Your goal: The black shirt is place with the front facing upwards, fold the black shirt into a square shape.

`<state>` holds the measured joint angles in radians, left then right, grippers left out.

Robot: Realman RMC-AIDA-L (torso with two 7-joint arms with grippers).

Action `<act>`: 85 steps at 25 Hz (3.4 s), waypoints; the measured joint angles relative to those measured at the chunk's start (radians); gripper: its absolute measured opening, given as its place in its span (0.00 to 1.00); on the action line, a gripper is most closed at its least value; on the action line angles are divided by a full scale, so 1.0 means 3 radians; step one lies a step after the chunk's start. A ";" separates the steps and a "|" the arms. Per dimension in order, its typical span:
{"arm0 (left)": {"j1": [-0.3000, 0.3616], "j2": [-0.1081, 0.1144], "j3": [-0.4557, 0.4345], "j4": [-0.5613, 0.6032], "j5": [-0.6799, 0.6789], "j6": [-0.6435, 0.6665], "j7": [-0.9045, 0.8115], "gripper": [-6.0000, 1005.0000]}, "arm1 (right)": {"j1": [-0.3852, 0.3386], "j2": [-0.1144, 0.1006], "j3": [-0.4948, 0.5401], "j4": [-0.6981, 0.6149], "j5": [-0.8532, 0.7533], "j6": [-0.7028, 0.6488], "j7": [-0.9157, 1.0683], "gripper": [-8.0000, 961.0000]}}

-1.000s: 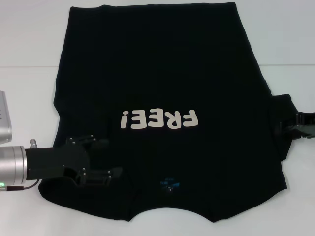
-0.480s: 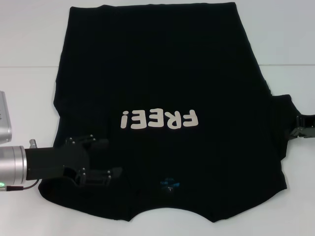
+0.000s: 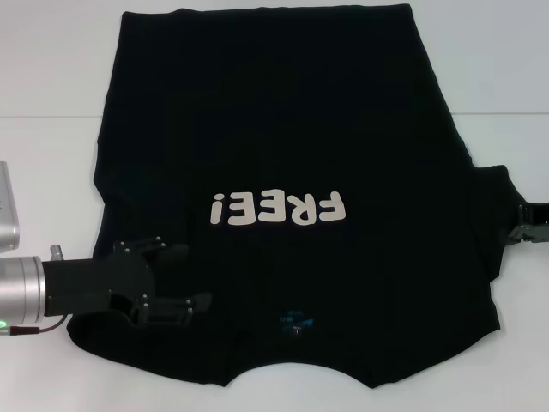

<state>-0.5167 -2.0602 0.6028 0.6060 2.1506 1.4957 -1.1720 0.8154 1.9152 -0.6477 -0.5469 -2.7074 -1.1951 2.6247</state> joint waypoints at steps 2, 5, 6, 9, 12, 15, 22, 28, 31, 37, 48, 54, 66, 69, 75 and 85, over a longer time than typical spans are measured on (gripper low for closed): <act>0.0000 0.0000 0.0000 0.0000 0.0000 0.0000 0.0000 0.88 | -0.0003 -0.0004 -0.0006 -0.0009 0.0000 0.0000 0.0000 0.04; 0.0000 0.0000 0.0000 0.0000 0.0000 0.0000 0.0000 0.88 | -0.0013 -0.0015 -0.0013 -0.0020 -0.0001 0.0000 0.0000 0.05; 0.0000 0.0000 0.0000 0.0000 0.0000 0.0000 0.0000 0.88 | -0.0019 -0.0020 -0.0011 -0.0023 0.0000 0.0000 0.0000 0.05; -0.0001 0.0000 -0.0002 0.0000 0.0000 0.0000 0.0000 0.88 | -0.0039 -0.0032 0.0005 -0.0043 0.0001 0.0000 0.0000 0.06; 0.0002 0.0000 -0.0005 0.0000 0.0000 0.0000 0.0000 0.88 | -0.0055 -0.0037 0.0010 -0.0072 0.0014 -0.0016 0.0000 0.07; 0.0003 0.0000 -0.0005 0.0000 0.0000 -0.0001 0.0000 0.88 | -0.0061 -0.0041 0.0013 -0.0088 0.0022 -0.0043 0.0000 0.08; 0.0003 0.0003 -0.0005 0.0004 0.0000 -0.0004 0.0000 0.88 | -0.0093 -0.0067 0.0157 -0.0140 0.0026 -0.0182 0.0000 0.11; 0.0007 0.0009 -0.0009 0.0021 0.0000 -0.0006 0.0000 0.88 | -0.0220 -0.0117 0.0544 -0.0283 0.0031 -0.0469 0.0004 0.13; 0.0006 0.0014 -0.0019 0.0023 0.0000 -0.0005 0.0000 0.88 | -0.0262 -0.0133 0.0713 -0.0289 0.0037 -0.0523 0.0005 0.14; 0.0001 0.0015 -0.0005 0.0025 0.0000 -0.0004 -0.0004 0.88 | -0.0252 -0.0134 0.0743 -0.0216 0.0030 -0.0530 0.0074 0.45; -0.0001 0.0026 -0.0005 0.0026 0.0000 -0.0008 -0.0005 0.88 | -0.0183 -0.0117 0.0653 0.0075 0.0017 -0.0365 0.0112 0.88; 0.0002 0.0026 -0.0005 0.0026 0.0000 -0.0035 -0.0005 0.88 | -0.0135 -0.0092 0.0649 0.0098 0.0030 -0.0303 0.0094 0.88; 0.0010 0.0026 -0.0005 0.0024 0.0000 -0.0043 -0.0005 0.88 | -0.0073 -0.0074 0.0559 0.0185 0.0028 -0.0180 0.0098 0.87; 0.0010 0.0026 -0.0005 0.0020 0.0000 -0.0072 -0.0005 0.88 | -0.0064 -0.0067 0.0558 0.0189 0.0030 -0.0164 0.0102 0.87; 0.0005 0.0026 -0.0005 0.0010 0.0000 -0.0088 -0.0005 0.88 | -0.0047 -0.0050 0.0550 0.0192 0.0031 -0.0148 0.0108 0.87; 0.0004 0.0026 -0.0005 0.0020 0.0000 -0.0091 -0.0005 0.88 | -0.0030 -0.0048 0.0527 0.0192 0.0030 -0.0146 0.0130 0.86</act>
<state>-0.5155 -2.0524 0.6013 0.6119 2.1506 1.4683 -1.1735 0.8063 1.9007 -0.4897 -0.4893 -2.6983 -1.2391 2.6636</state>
